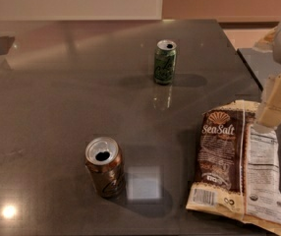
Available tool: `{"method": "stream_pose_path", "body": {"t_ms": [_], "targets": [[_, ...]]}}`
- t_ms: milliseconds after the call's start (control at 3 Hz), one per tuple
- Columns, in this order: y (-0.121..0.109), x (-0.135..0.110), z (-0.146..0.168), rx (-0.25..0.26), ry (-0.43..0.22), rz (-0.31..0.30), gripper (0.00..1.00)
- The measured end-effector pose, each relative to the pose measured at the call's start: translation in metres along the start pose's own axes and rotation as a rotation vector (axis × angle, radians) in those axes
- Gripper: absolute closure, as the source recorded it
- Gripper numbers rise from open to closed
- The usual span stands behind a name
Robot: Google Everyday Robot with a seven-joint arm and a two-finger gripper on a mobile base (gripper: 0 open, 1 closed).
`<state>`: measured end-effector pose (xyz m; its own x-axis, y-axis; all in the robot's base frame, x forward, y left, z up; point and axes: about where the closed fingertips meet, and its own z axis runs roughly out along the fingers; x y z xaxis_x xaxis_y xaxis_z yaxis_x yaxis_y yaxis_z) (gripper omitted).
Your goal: Move orange can near green can
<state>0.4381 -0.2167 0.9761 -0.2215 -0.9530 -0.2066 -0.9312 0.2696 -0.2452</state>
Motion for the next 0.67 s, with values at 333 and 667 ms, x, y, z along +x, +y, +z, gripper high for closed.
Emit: {"method": "stream_pose_path", "body": {"t_ms": [333, 667], "targets": [[0.000, -0.001, -0.001, 0.003, -0.004, -0.002, 0.00], [0.007, -0.019, 0.006, -0.023, -0.067, -0.022, 0.00]]}}
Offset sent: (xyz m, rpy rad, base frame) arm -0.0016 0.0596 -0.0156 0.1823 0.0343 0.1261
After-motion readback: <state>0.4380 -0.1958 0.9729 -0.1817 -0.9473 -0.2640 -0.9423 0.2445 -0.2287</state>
